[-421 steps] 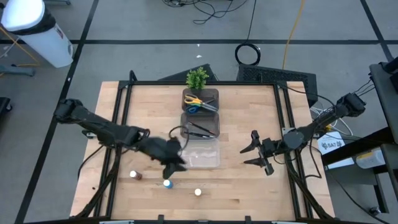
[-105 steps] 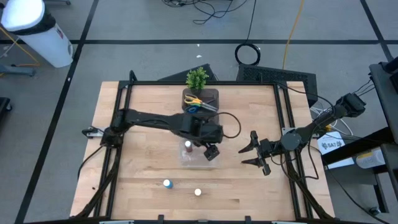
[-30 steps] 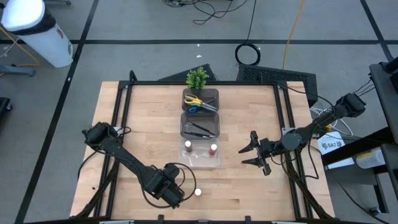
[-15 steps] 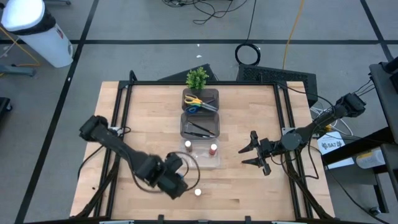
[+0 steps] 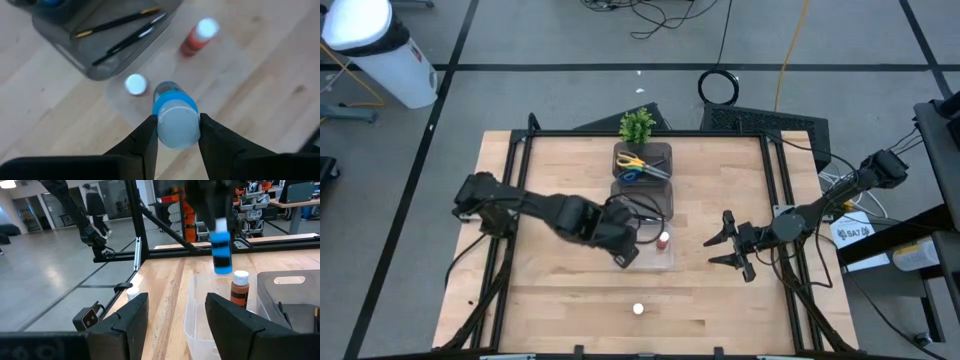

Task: Pick & Place Paint Supplies
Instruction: Put the blue paint bottle into the transparent bin, then put the yellow paint bottle into the transparent bin

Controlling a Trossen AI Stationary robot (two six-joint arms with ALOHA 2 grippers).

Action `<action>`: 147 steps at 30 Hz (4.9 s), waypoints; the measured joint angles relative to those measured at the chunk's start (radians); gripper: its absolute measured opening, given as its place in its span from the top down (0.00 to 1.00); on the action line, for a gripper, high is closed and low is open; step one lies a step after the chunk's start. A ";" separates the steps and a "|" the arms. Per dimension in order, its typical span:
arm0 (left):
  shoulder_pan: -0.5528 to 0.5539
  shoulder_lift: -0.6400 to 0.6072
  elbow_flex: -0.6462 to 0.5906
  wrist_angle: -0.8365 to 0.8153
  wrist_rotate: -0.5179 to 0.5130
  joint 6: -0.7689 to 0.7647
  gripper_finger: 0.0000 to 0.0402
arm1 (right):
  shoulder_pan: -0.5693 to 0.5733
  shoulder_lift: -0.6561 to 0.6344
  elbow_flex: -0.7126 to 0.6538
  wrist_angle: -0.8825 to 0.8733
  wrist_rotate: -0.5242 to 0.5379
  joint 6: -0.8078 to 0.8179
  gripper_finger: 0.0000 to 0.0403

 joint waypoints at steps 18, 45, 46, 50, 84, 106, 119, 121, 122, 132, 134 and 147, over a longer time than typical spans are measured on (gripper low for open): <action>0.045 0.000 -0.309 0.219 0.104 -0.040 0.69 | 0.000 0.000 0.000 -0.001 0.001 -0.008 0.55; 0.045 0.041 -0.389 0.359 0.153 -0.055 0.69 | 0.000 0.000 0.000 -0.006 0.004 -0.008 0.55; 0.045 0.043 -0.389 0.361 0.161 -0.055 0.69 | 0.000 0.000 0.000 -0.006 0.004 -0.008 0.55; 0.045 0.044 -0.388 0.369 0.160 -0.037 0.65 | 0.000 0.000 0.000 -0.006 0.004 -0.008 0.55; -0.198 -0.059 -0.383 0.950 0.054 0.306 0.26 | -0.001 0.000 0.000 -0.007 0.003 -0.007 0.55; -0.227 0.111 -0.384 0.854 0.100 0.304 0.30 | -0.001 0.000 -0.001 -0.010 0.004 -0.008 0.55; -0.299 -0.083 -0.384 0.828 -0.157 0.461 0.30 | 0.063 0.184 0.078 0.138 -0.029 -0.007 0.55; -0.332 -0.109 -0.384 0.830 -0.285 0.492 0.30 | 0.084 0.278 0.171 0.098 -0.030 -0.021 0.55; -0.351 -0.119 -0.384 0.821 -0.354 0.501 0.30 | 0.092 0.333 0.222 0.075 -0.029 -0.029 0.55; -0.395 -0.124 -0.384 0.802 -0.511 0.457 0.30 | 0.083 0.843 0.658 -0.088 -0.108 -0.133 0.55; -0.394 -0.124 -0.384 0.801 -0.510 0.446 0.30 | 0.070 0.910 0.707 -0.093 -0.141 -0.133 0.55; -0.391 -0.124 -0.384 0.799 -0.510 0.443 0.30 | 0.002 1.079 0.810 -0.082 -0.177 -0.134 0.41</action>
